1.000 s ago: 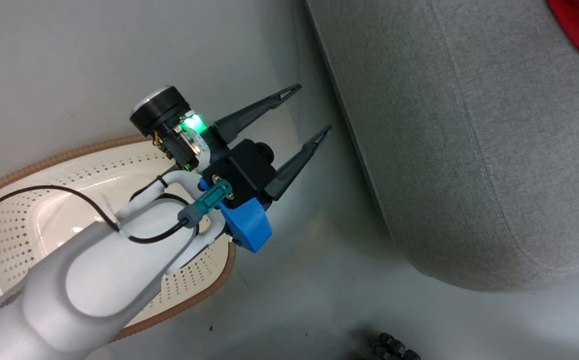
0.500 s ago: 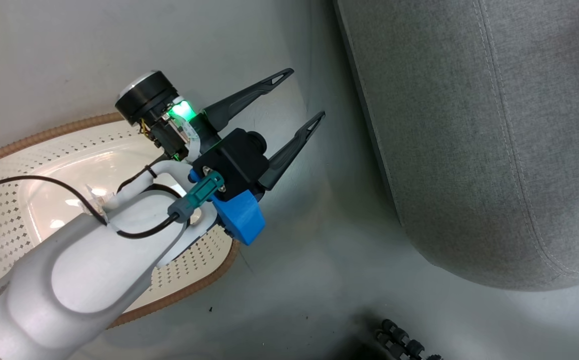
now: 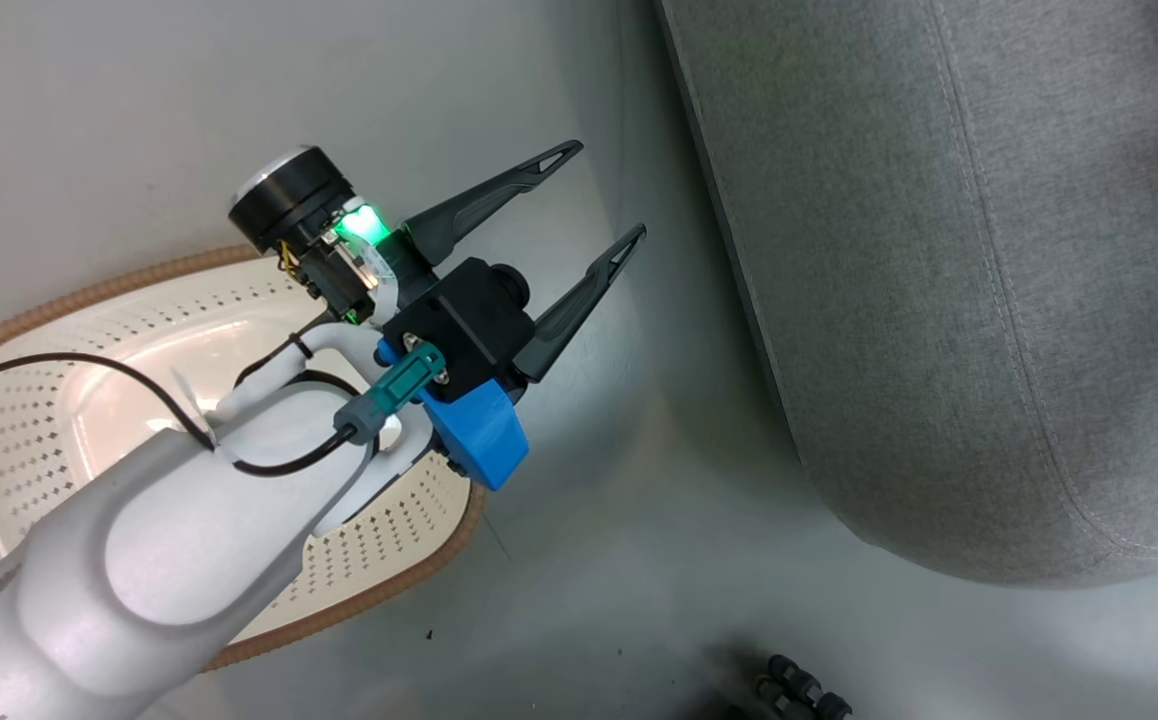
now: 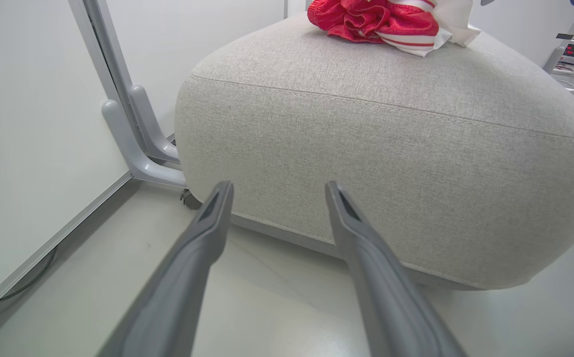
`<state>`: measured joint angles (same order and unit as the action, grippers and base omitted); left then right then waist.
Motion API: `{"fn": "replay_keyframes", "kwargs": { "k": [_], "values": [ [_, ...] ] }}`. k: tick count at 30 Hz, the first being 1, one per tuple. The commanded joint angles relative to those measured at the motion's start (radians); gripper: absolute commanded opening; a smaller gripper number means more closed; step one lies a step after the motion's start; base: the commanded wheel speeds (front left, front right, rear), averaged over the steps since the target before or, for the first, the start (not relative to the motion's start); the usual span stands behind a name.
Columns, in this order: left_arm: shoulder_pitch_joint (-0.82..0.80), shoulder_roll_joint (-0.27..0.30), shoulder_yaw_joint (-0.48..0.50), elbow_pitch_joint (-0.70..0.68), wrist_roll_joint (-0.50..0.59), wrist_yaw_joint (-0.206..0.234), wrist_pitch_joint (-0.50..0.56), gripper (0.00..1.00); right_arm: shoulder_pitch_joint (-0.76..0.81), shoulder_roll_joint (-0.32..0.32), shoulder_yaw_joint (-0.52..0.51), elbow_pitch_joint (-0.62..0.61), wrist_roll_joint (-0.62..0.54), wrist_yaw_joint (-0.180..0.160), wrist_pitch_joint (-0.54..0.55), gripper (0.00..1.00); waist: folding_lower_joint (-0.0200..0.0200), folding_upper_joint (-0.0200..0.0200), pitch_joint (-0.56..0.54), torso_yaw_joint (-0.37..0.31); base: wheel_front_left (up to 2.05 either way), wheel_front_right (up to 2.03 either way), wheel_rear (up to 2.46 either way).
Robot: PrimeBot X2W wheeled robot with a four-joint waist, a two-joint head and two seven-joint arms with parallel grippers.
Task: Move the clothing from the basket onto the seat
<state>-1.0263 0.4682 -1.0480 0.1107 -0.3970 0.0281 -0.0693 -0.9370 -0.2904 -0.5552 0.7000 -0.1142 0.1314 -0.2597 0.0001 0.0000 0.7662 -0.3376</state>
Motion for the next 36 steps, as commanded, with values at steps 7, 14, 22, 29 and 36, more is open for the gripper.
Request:
{"fn": "replay_keyframes", "kwargs": {
  "k": [7, 14, 22, 29, 36],
  "values": [
    [0.035, -0.038, -0.011, 0.036, -0.022, 0.014, -0.049, 1.00, 0.220, 0.052, 0.009, -0.163, 0.059, -0.001, -0.004, 1.00, -0.0001, 0.0000, -0.112, 0.017, 0.00, 0.00, 0.00],
    [0.089, -0.082, -0.007, 0.092, -0.058, 0.033, -0.107, 1.00, 0.403, 0.092, 0.052, -0.289, 0.073, -0.001, -0.005, 1.00, -0.0001, 0.0000, -0.229, 0.022, 0.00, 0.00, 0.00],
    [0.159, -0.116, 0.038, 0.158, -0.117, 0.067, -0.169, 1.00, 0.506, 0.093, 0.140, -0.436, 0.077, -0.001, -0.005, 1.00, -0.0001, 0.0000, -0.356, 0.056, 0.00, 0.00, 0.00],
    [0.251, -0.123, 0.147, 0.198, -0.169, 0.111, -0.197, 1.00, 0.550, 0.089, 0.285, -0.515, 0.090, -0.001, -0.005, 1.00, -0.0001, 0.0000, -0.473, 0.130, 0.00, 0.00, 0.00],
    [0.398, -0.122, 0.344, 0.160, -0.146, 0.147, -0.196, 1.00, 0.587, 0.117, 0.412, -0.537, 0.094, -0.001, -0.005, 1.00, -0.0001, 0.0000, -0.565, 0.219, 0.00, 0.00, 0.00]
  ]
}}
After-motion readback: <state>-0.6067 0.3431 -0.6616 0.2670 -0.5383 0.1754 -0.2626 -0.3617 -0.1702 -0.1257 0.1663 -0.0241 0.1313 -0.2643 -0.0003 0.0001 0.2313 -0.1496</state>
